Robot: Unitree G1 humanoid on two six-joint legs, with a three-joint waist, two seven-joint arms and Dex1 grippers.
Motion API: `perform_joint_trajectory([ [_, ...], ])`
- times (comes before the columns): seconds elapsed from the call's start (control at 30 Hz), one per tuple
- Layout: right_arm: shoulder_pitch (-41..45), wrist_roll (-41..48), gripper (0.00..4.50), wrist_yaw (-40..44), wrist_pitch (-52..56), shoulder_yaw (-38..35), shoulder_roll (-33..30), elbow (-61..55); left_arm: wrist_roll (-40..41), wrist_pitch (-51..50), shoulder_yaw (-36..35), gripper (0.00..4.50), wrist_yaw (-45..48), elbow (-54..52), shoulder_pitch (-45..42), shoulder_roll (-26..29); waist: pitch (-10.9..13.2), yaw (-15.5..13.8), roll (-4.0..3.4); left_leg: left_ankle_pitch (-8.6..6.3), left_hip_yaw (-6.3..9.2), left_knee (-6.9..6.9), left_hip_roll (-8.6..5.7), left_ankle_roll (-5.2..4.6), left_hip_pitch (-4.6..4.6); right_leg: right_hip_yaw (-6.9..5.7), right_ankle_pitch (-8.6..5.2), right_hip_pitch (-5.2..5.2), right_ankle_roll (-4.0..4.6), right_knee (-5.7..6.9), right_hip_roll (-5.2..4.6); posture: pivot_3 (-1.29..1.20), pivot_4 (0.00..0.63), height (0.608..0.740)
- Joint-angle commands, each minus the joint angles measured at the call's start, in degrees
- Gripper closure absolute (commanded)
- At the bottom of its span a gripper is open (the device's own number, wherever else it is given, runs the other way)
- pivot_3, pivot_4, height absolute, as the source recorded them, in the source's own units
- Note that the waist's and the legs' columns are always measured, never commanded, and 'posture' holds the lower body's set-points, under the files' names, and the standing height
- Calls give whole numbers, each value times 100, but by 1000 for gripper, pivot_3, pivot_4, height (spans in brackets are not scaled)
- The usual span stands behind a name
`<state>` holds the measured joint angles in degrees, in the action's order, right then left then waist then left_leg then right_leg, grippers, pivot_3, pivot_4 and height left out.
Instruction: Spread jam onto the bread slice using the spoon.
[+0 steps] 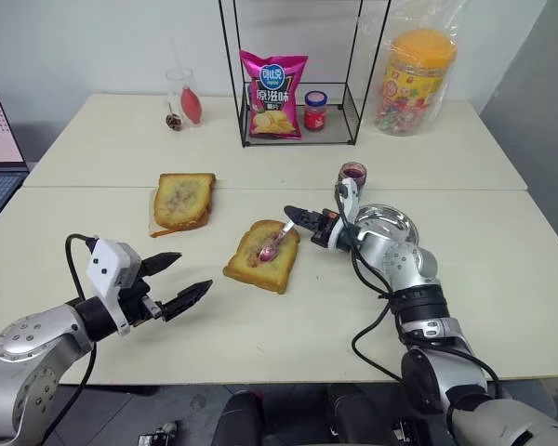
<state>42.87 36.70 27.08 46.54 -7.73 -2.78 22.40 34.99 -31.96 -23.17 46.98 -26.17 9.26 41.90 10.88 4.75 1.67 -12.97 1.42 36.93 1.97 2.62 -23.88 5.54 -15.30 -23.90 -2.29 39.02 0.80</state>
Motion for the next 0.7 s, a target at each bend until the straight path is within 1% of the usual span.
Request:
perform_joint_trajectory([
  [0.03, -36, -124, 4492, 112, 73, -59, -435, -225, -45, 167, 37, 0, 36, -20, -94, 47, 0, -5, 0, 0, 0, 1, -2, 0, 0, 0, 0, 2, 0, -1, -2, 0, 150, 740],
  [0.13, 49, 81, 4492, 86, 268, -239, -619, -366, -57, 178, 76, 0, 57, 58, -178, 68, 0, -3, 1, 0, 0, 2, -4, 0, 0, 0, 0, 5, -1, -3, -4, 0, 150, 740],
  [0.23, 95, 489, 4492, -88, 603, -483, -461, -689, -51, 172, 86, 0, 113, 159, -272, 123, 0, 5, 0, 0, 0, -1, -2, 0, 3, 2, 0, 3, -1, 0, 0, 0, 150, 740],
  [0.3, 48, 965, 4492, -293, 1025, -693, -285, -1169, -31, 130, 82, 0, 238, 305, -427, 278, 0, 9, 0, 0, 2, -1, 4, 0, 0, 0, 0, -1, 0, 1, 5, 0, 150, 740],
  [0.37, 6, 1253, 4492, -476, 1302, -856, -206, -1496, -10, 101, 58, 0, 336, 409, -551, 409, 1, 12, -1, 0, 3, -3, 5, 0, -8, 0, 0, -11, 0, 5, 6, 0, 150, 740],
  [0.43, -35, 1671, 4492, -725, 1609, -1152, -286, -2026, 145, -60, -17, 0, 457, 648, -1013, 704, 2, 13, -2, 0, 1, -4, 14, 0, -12, 0, 0, -16, 1, 6, 13, 0, 150, 740],
  [0.5, -142, 1981, 4492, -959, 1708, -1542, -569, -2531, 261, -218, 87, 0, 667, 939, -1730, 1055, 3, -34, 0, 0, 5, -4, 16, 0, -17, -8, 0, -17, 1, 4, 14, 0, 150, 740],
  [0.57, -334, 1991, 4492, -1098, 1712, -1672, -860, -2902, 298, -308, 383, 0, 903, 1045, -2233, 1224, 2, -110, 1, 0, 14, 2, 12, 0, -27, -21, -3, -15, -5, -4, 11, 0, 150, 740],
  [0.6, -474, 1973, 4492, -1217, 1695, -1787, -1035, -3091, 308, -380, 653, 0, 1030, 1112, -2614, 1239, 2, -123, 1, 0, 10, 4, 4, 0, -31, -15, -15, -16, -27, -8, 6, 0, 150, 740],
  [0.63, -714, 1882, 4492, -1349, 1577, -2103, -1339, -3239, 276, -484, 1194, 0, 1197, 1192, -3273, 1038, 1, -147, 1, 0, 9, 3, -1, 0, -31, -14, -16, -14, -28, -8, 1, 0, 150, 740],
  [0.67, -884, 1849, 4492, -1461, 1488, -2329, -1548, -3330, 251, -557, 1575, 0, 1311, 1261, -3738, 886, 3, -127, -2, 0, 2, 2, -17, 0, -29, -6, -22, -12, -39, -7, -14, 0, 150, 740],
  [0.7, -1004, 1813, 4492, -1583, 1393, -2524, -1683, -3347, 191, -561, 1880, 0, 1404, 1296, -4020, 748, 3, -133, 2, 0, -8, 0, -20, 0, -29, 5, -21, -16, -39, -4, -15, 0, 150, 740],
])
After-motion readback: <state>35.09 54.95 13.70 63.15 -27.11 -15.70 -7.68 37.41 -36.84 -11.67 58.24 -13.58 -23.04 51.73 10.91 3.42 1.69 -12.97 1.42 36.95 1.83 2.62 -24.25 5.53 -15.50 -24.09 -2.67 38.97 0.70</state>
